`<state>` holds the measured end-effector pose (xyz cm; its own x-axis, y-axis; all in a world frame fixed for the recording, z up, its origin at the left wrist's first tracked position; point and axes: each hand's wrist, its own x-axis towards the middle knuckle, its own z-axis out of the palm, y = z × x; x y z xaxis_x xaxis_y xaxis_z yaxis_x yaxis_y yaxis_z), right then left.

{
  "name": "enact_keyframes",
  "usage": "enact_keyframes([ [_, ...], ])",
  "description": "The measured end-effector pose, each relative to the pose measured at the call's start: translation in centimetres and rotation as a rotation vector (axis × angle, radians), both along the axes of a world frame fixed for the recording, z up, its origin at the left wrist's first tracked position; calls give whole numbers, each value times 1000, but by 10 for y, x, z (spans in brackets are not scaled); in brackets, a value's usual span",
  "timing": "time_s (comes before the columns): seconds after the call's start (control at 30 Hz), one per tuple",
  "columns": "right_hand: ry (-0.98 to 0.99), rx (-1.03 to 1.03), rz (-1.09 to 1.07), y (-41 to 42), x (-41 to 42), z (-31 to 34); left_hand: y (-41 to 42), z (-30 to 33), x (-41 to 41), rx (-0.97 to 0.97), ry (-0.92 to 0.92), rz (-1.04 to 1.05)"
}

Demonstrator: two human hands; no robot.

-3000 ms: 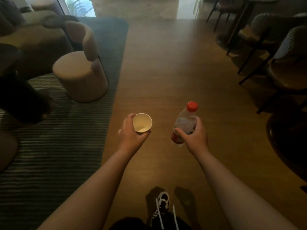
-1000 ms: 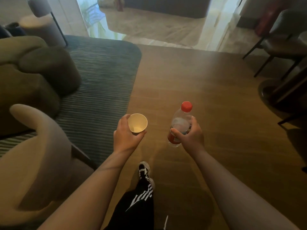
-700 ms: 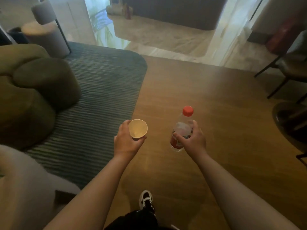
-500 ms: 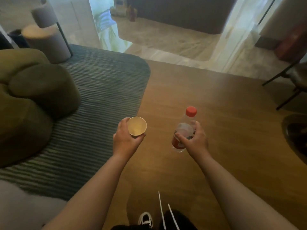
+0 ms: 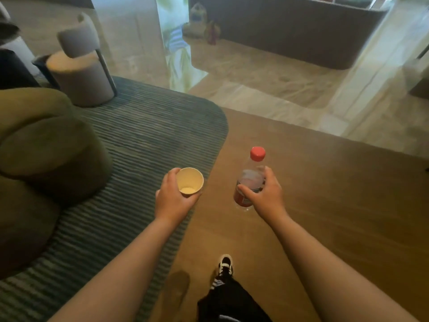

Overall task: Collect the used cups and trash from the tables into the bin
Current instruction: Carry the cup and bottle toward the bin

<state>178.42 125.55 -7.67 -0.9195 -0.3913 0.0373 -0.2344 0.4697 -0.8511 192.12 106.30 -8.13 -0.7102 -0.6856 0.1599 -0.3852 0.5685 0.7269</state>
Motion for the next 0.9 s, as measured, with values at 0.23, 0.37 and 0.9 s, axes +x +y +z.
enact_keyframes([
  [0.23,-10,-30,62,-93,-191,23,-72,23,-184,26,-11,71],
  [0.37,-26,-36,97,-139,-270,24,-118,21,-259,51,-18,108],
  [0.9,-78,-19,199,-469,-617,6,-448,5,-588,96,29,245],
])
